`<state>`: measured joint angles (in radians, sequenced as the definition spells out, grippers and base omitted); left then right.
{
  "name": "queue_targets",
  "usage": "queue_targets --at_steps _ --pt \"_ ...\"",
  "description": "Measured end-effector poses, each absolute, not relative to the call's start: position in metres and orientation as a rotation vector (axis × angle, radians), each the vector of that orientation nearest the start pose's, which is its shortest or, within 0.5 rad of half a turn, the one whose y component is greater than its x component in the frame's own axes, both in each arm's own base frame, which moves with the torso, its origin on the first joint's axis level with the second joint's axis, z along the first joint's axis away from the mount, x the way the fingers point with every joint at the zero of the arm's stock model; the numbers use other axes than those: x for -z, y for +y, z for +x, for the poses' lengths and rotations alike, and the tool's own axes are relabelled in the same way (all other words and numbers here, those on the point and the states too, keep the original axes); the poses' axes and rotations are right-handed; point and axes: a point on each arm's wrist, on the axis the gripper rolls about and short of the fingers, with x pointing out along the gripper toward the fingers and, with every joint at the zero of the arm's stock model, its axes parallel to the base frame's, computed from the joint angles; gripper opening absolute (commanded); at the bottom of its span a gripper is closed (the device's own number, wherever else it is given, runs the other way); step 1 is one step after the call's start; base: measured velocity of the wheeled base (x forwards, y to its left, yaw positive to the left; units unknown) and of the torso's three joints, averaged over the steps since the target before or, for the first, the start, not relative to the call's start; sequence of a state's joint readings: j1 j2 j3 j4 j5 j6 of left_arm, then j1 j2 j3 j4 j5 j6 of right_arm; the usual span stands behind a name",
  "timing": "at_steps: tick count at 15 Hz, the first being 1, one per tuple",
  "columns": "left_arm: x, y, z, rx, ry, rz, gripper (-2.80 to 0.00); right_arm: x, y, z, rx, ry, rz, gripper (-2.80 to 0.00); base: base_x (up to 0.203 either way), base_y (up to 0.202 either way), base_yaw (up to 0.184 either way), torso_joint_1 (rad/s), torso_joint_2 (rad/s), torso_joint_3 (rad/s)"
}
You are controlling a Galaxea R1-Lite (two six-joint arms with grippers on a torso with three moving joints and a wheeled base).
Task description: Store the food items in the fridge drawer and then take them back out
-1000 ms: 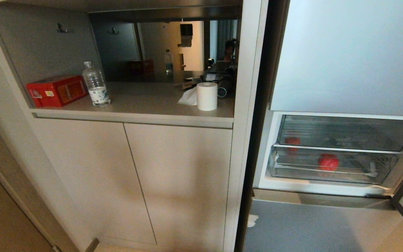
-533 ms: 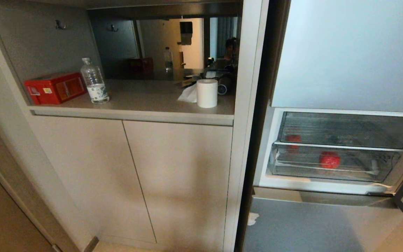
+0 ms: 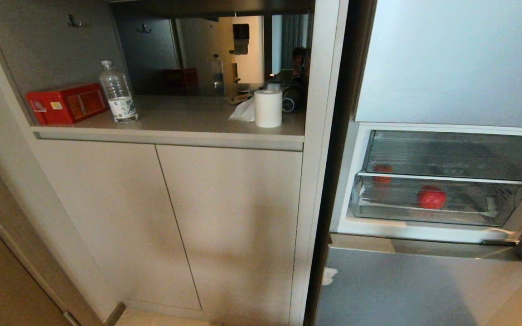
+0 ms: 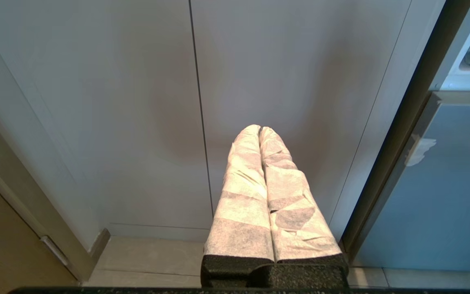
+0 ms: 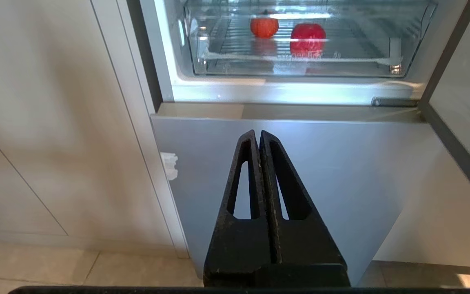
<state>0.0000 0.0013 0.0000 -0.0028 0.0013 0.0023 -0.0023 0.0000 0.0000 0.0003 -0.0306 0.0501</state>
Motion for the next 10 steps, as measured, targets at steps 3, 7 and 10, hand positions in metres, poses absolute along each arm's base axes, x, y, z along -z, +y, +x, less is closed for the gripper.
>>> queue_targets --at_steps 3,7,10 --pt "-0.076 0.0 -0.023 -0.001 -0.001 0.003 -2.8 -0.075 -0.001 -0.023 0.032 -0.001 0.05 -2.8 0.0 0.0 0.0 -0.144 0.3 0.153" --pt "-0.076 0.0 -0.023 -0.001 -0.001 0.002 -2.8 -0.075 -0.001 -0.023 0.029 0.0 0.037 -2.8 0.0 0.0 0.0 -0.009 0.03 0.012" --pt "-0.076 0.0 -0.023 -0.001 -0.001 0.003 -2.8 -0.092 0.0 -0.027 0.019 -0.042 0.036 -2.8 0.0 0.0 0.0 0.0 0.0 0.0"
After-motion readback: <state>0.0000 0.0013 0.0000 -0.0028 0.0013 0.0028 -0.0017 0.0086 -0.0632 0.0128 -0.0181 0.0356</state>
